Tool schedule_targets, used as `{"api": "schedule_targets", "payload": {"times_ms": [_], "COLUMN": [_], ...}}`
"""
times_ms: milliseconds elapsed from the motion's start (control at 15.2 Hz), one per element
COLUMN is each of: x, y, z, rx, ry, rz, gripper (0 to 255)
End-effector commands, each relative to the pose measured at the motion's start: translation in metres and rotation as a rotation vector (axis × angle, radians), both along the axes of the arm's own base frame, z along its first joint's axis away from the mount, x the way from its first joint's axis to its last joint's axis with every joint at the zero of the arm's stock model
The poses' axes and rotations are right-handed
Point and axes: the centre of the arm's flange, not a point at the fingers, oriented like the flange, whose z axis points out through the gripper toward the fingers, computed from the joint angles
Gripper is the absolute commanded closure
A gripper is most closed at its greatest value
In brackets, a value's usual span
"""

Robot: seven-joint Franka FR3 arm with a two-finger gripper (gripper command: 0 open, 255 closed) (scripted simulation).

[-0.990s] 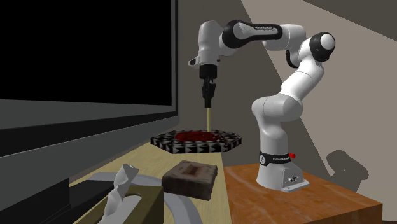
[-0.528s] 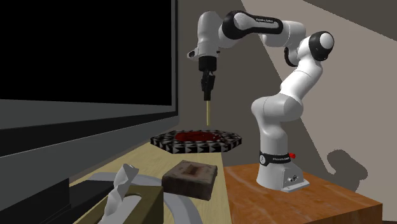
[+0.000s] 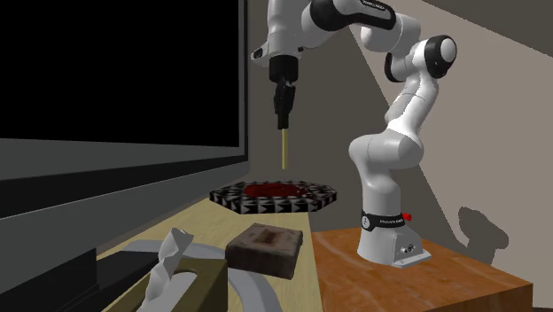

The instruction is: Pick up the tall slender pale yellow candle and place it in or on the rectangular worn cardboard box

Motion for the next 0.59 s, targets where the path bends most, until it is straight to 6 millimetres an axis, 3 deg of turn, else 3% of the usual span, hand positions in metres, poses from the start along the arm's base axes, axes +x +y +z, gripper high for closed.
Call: {"api": "schedule_targets", "payload": {"times_ms": [0, 396, 528], "x": [0.013, 0.053, 0.053], "y": [0.021, 0.093, 0.093], "z": [0.004, 0.022, 0.011], "rx": [0.001, 0.001, 0.001], "ry": [0.0, 0.0, 0.0], "rz": [-0.001, -0.001, -0.001], "gripper": [255, 255, 255]}}
